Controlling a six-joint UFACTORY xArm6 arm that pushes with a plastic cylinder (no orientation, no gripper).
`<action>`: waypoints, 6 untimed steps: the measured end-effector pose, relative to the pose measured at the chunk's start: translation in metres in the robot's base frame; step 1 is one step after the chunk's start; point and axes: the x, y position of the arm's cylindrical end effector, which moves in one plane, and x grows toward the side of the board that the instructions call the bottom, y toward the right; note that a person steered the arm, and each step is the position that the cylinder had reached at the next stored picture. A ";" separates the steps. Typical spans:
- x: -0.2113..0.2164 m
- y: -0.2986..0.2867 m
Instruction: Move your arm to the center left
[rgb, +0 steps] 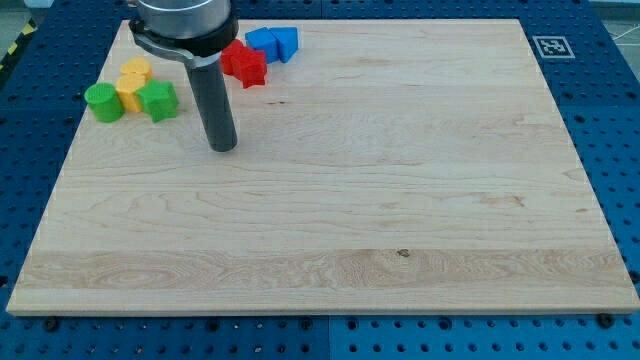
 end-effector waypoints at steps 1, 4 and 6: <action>0.000 -0.003; 0.000 -0.027; 0.000 -0.036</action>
